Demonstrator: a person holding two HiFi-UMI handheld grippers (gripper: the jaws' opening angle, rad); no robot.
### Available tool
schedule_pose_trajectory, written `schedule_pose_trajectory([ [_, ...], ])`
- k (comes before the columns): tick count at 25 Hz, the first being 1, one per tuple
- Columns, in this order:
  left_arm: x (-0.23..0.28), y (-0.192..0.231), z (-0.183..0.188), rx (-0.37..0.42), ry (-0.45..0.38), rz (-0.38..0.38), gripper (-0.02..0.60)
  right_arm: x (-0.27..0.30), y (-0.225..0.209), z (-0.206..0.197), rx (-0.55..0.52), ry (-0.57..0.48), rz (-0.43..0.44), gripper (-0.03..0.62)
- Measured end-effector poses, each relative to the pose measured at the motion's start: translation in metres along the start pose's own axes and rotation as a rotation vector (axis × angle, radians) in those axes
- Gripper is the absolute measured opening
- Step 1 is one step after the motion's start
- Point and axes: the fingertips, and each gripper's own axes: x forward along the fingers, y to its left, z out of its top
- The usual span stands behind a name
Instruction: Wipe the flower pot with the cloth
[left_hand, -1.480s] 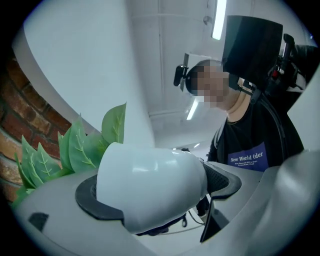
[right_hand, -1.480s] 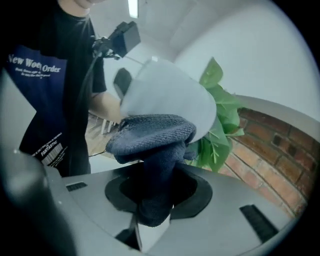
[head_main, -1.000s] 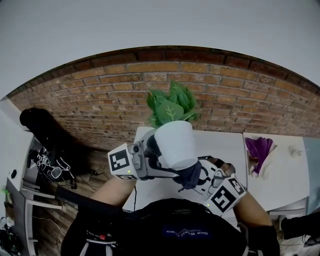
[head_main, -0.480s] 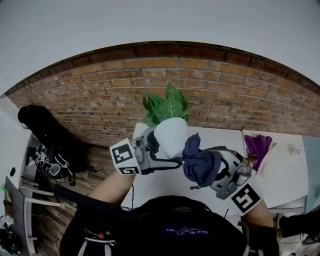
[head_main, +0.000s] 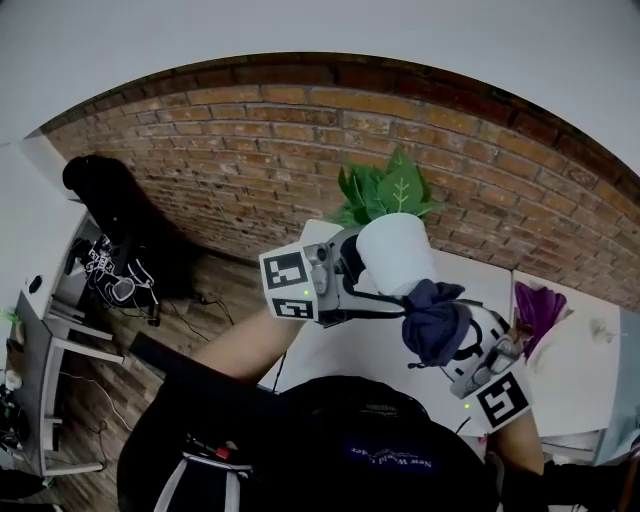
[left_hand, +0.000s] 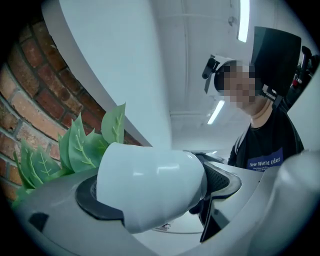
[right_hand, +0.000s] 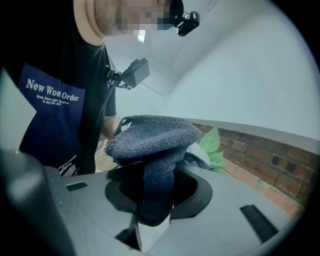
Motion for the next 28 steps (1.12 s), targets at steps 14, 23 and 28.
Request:
schedule_pose_trajectory([
  [14, -0.003, -0.004, -0.021, 0.046, 0.111, -0.022, 0.516, -0.015, -0.030, 0.047, -0.041, -0.150, -0.027, 0.100],
  [23, -0.013, -0.020, -0.058, 0.139, 0.242, 0.004, 0.517, -0.008, -0.055, 0.004, 0.348, -0.205, -0.065, 0.100],
  [28, -0.056, -0.008, -0.064, 0.134, 0.225, 0.136, 0.517, -0.039, -0.077, -0.058, 0.582, -0.239, -0.227, 0.100],
])
